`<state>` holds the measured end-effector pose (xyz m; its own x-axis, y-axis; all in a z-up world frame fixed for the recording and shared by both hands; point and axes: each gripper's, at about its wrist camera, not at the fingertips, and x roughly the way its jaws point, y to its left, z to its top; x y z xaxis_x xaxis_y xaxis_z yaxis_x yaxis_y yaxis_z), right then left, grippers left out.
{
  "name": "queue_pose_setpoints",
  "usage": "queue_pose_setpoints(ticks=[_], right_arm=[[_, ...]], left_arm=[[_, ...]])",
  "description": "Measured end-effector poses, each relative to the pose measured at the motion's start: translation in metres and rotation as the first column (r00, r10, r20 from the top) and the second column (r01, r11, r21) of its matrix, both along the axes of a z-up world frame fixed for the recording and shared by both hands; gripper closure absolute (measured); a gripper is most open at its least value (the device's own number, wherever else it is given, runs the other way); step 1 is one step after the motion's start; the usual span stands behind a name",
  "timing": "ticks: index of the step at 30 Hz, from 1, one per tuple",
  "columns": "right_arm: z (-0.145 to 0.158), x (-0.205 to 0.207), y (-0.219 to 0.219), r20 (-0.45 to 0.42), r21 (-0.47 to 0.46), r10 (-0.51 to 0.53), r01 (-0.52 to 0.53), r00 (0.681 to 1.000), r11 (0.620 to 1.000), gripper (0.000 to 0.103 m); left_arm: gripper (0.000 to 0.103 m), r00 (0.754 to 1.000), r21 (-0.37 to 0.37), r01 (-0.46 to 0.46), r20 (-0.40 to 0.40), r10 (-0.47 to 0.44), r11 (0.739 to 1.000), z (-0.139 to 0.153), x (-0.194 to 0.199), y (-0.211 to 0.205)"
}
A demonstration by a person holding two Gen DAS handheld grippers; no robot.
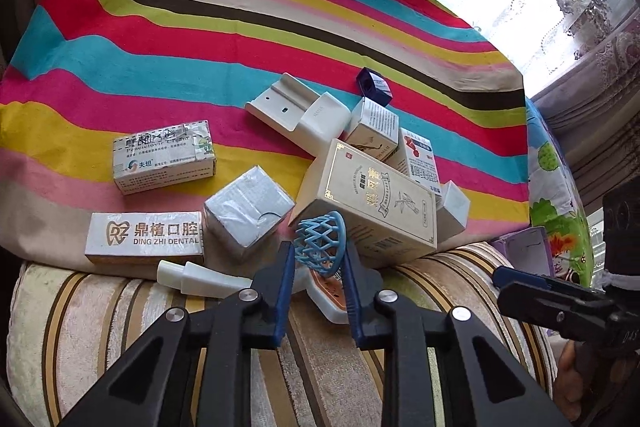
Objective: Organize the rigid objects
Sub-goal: 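Grasp the blue mesh item with the orange disc using the left tool, then grasp the beige printed box with the right tool while the left tool holds the blue item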
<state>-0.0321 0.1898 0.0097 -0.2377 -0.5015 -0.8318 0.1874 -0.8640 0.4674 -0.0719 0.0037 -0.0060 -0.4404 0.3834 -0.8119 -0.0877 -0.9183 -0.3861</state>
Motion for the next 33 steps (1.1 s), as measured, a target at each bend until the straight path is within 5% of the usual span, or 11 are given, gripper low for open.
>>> queue_pose_setpoints(ticks=[8, 16, 33], right_arm=[[-0.002, -0.029, -0.03, 0.098, -0.023, -0.127, 0.13, 0.987, 0.991, 0.004], [-0.006, -0.05, -0.068, 0.123, 0.077, -0.162, 0.153, 0.979, 0.985, 0.002], [-0.012, -0.067, -0.11, 0.035, 0.302, -0.258, 0.236, 0.965, 0.923, 0.001]], left_arm=[[0.084, 0.996, 0.075, -0.004, -0.083, 0.01, 0.997, 0.015, 0.029, -0.026], [0.088, 0.991, 0.123, -0.011, -0.133, 0.028, 0.992, 0.02, 0.055, -0.045], [0.088, 0.987, 0.189, 0.0, -0.158, 0.031, 0.982, 0.016, 0.061, -0.056]])
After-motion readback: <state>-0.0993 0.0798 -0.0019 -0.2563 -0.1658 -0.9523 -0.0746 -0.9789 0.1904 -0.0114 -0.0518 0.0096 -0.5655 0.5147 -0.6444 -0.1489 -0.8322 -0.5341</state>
